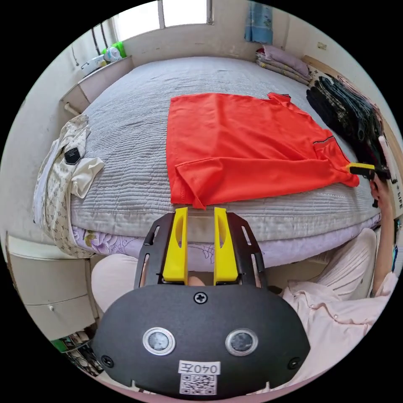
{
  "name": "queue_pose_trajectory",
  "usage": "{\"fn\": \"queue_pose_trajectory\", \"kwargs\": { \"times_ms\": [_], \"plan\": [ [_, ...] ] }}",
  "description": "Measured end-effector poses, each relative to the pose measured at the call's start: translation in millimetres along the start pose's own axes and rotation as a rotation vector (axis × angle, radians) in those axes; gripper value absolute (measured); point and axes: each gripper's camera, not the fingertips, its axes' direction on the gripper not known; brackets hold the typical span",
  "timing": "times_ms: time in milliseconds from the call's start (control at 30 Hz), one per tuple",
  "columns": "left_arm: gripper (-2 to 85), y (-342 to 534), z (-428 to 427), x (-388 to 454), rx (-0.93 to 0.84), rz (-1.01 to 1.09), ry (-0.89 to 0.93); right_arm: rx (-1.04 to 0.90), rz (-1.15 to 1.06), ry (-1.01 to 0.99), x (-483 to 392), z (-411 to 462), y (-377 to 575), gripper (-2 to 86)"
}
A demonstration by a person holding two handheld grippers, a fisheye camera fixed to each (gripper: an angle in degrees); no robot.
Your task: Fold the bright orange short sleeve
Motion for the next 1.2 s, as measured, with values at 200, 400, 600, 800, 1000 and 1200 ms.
{"fn": "queue_pose_trajectory", "kwargs": {
  "times_ms": [200, 400, 600, 800, 1000, 1200],
  "plan": [
    [-0.1, -3, 12, 16, 0.060, -0.143, -0.101, 0.011, 0.008, 0.125, -19, 7, 14, 0.0],
    [-1.0, -30, -34, 24, 0.104, 0.322, -0.094, -0.058, 0.044, 0.035, 6, 21, 4, -0.8],
    [-1.0, -53, 6, -40, -0.365, 0.450, -0.067, -0.056, 0.060, -0.112, 32, 13, 7, -0.6],
    [-0.8, -48, -36, -16, -0.144, 0.377, -0.306, 0.068, 0.066, -0.145, 46, -34, 19, 3.1],
    [2.2, -67, -25, 65, 0.018, 0.530, -0.423, 0.125, 0.048, -0.093, 67, -59, -15, 10.5],
    [-0.5, -95, 5, 73, -0.101, 0.547, -0.315, 0.098, 0.044, -0.244, 85, -31, -64, 2.6]
  ]
}}
